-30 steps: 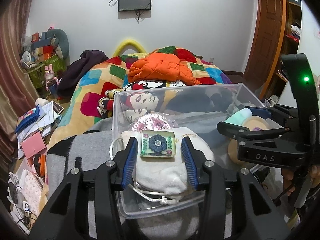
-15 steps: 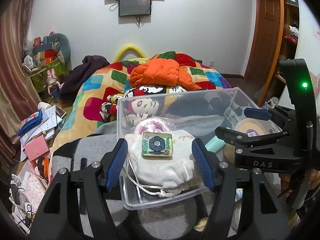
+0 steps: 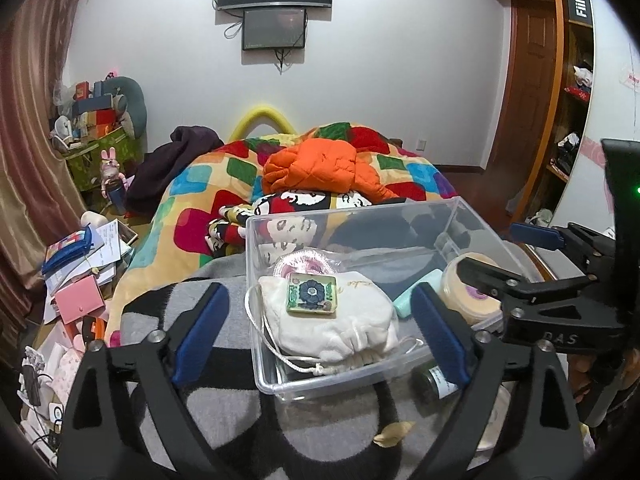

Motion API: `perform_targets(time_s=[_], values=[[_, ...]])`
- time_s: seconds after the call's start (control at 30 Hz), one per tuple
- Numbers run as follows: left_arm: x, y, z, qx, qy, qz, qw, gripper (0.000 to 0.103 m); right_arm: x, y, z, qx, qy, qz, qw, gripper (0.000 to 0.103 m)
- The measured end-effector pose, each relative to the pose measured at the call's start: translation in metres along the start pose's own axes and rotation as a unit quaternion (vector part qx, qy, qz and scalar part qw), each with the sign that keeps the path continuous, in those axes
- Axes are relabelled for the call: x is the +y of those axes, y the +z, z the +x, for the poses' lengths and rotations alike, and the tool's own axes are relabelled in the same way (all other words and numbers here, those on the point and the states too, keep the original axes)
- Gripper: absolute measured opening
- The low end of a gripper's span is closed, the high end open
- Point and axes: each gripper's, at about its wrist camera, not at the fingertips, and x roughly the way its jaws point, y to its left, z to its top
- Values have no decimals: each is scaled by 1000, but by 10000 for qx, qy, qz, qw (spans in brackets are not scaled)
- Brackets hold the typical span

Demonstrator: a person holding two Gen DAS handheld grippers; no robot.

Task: Organize objects
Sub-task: 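Move the left tool to the beige shell while the right tool reaches the white round tub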

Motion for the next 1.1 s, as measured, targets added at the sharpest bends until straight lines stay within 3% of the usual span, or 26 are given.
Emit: perform_targets(time_s=[0.23, 0.47, 0.77, 1.1], values=[[-1, -3, -12, -27, 1, -25, 10000, 96, -4, -11, -35, -394, 81, 236, 9989, 101], [3, -13, -24, 2, 36, -82, 10000, 96, -12, -27, -58, -570, 134, 399, 9975, 102], [3, -33, -20, 243, 27, -77, 9997, 96, -7, -50, -68, -475, 180, 329, 9982, 102], [-5, -65, 1, 776, -39, 50, 9970, 96, 9, -80, -60, -168, 230, 66, 9996, 102]])
